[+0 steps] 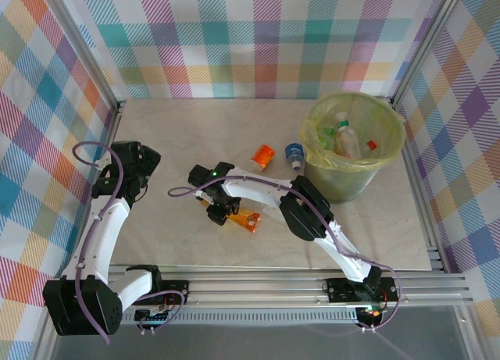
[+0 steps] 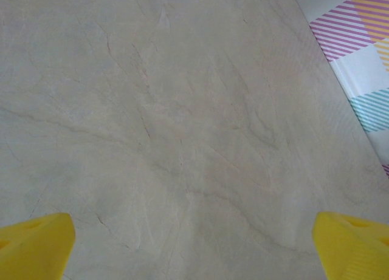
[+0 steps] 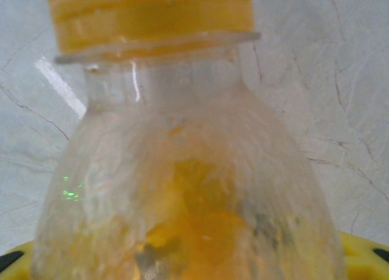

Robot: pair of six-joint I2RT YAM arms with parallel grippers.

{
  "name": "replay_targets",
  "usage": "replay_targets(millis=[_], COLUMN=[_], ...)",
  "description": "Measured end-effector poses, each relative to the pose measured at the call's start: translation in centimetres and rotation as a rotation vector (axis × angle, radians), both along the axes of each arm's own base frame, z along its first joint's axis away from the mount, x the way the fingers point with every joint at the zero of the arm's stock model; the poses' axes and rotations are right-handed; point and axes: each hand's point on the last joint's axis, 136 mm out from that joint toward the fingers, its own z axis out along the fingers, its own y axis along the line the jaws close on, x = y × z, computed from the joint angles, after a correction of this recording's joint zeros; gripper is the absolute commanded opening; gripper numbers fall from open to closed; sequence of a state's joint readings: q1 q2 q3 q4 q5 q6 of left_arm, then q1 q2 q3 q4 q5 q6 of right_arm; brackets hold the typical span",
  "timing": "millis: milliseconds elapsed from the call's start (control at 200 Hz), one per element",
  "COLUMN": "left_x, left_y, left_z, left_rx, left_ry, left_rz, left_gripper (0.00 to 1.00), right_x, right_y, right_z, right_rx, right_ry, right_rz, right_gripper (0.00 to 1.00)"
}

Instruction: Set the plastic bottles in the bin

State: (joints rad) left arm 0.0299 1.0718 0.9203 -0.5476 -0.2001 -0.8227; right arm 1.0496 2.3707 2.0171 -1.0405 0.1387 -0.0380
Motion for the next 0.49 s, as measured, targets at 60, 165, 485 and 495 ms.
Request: replay_targets(millis=[60,165,485,495], left_x=[0.0,-0.1,-0.7,-0.7], left_y=[0.1,0.2,0.5,0.5], left_z=[0.0,0.2,1.8,1.8], left_rx=[0.002,0.007,0.022,0.022], left_ry=[-0.001,-0.008,-0.057,-0.058], left_rz=[0.003,0.010,0.026,0.027], left_gripper=[1.00,1.00,1.00,1.00], right_x=[0.0,0.0,0.8,0.8], right_y=[0.0,0.1,0.3,0.3], right_z=[0.1,0.6,12.8,13.3], right_rx=[0.002,0.014,0.232,0.240], right_ry=[0.001,-0.003,-0.152,-0.159], right_rz=[-0.003,-0.013,-0.071,-0.074], right_gripper=[0.52,0.52,0.51,0.51])
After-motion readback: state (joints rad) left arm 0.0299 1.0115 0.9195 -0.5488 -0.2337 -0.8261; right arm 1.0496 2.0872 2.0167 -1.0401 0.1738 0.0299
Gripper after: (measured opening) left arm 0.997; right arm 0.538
